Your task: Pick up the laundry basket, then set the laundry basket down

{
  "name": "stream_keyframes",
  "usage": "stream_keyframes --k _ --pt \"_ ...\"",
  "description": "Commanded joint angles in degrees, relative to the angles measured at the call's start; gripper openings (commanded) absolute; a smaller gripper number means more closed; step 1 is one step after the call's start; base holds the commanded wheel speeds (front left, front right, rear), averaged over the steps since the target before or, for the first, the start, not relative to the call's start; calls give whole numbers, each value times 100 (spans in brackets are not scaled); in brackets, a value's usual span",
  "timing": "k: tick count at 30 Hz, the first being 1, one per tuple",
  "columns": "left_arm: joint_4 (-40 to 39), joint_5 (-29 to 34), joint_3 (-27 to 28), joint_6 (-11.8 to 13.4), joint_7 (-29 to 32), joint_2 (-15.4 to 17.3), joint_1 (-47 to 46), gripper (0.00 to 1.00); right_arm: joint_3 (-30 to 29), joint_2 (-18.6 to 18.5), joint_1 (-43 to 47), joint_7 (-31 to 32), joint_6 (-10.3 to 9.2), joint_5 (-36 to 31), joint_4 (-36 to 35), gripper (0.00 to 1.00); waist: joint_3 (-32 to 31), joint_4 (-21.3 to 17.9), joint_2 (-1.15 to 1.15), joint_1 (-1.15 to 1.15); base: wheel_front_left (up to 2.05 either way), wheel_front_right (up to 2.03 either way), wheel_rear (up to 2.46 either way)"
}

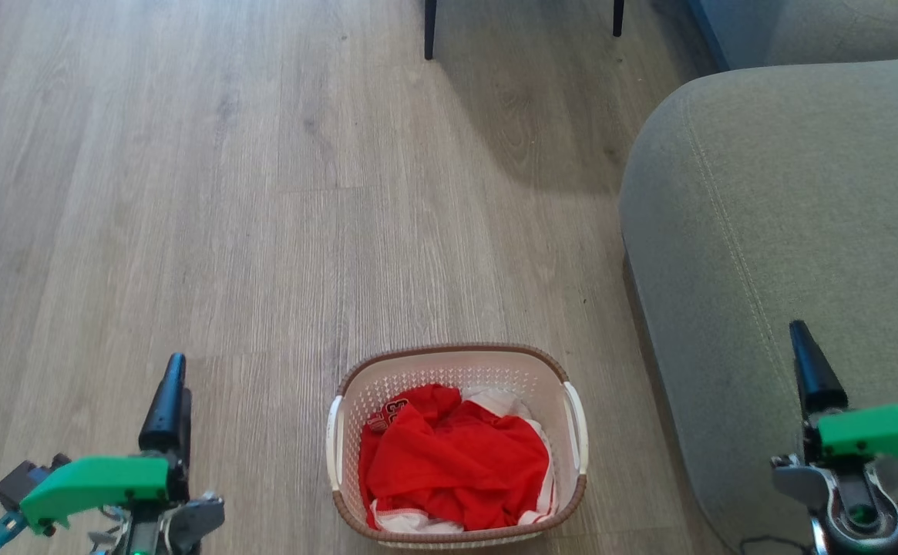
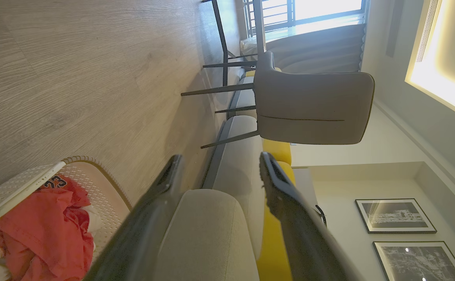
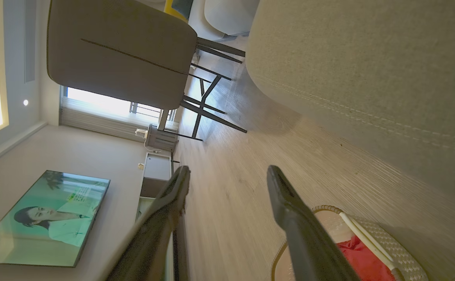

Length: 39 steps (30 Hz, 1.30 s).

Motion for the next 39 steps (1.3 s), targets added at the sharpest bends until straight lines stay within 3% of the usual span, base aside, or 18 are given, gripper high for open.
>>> stream_keyframes --k 1,14,19,29,39 --pt "-214 51 52 -13 -28 44 -316 100 28 -43 -289 -39 12 -55 -228 100 0 0 0 0 0 0 0" --pt "-833 1018 246 -17 -246 47 -433 100 408 -195 -484 -257 17 -1460 -779 100 21 34 0 0 0 0 0" --pt "-1165 1499 232 108 -331 48 -487 100 531 -259 -561 -340 18 -1975 -981 100 28 49 0 0 0 0 0" --pt "-1783 3028 -374 878 -516 51 -570 100 867 -389 -679 -525 22 -3046 -1310 100 59 69 0 0 0 0 0" --pt "-1798 4452 -1186 1470 -667 53 -681 100 1045 -409 -670 -676 25 -3706 -1319 100 80 86 0 0 0 0 0"
